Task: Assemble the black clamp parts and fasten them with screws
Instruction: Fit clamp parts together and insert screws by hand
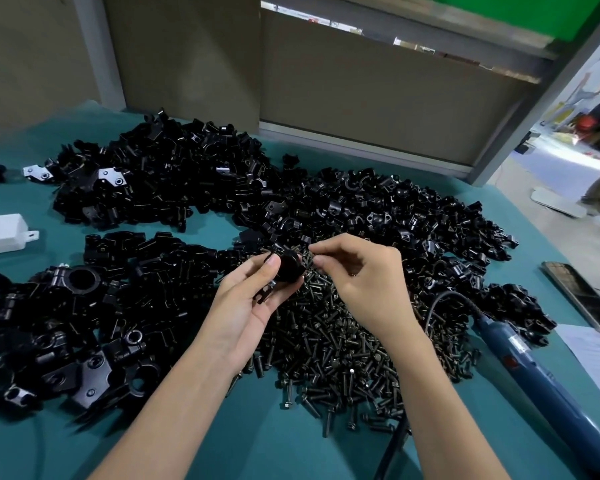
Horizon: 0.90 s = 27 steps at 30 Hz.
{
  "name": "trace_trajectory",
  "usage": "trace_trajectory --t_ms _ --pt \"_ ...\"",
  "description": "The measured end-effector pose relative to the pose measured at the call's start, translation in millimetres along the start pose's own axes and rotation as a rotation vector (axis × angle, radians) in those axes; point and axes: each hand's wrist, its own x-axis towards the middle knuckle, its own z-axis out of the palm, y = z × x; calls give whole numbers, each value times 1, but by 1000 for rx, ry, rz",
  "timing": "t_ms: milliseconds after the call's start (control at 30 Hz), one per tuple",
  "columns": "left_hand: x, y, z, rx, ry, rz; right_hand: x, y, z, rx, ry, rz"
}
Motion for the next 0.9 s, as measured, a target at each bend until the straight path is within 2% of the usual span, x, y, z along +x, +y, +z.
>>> trace_trajectory --t_ms 233,400,700,900 --pt "0 0 1 21 5 -21 3 2 -2 151 -55 102" --pt "-1 2 -1 15 21 -17 1 -1 -4 207 -94 109" --pt "-2 4 0 51 -27 -16 2 0 -3 206 -84 124" --pt "-3 2 0 77 -50 -26 7 3 -1 110 -168 198"
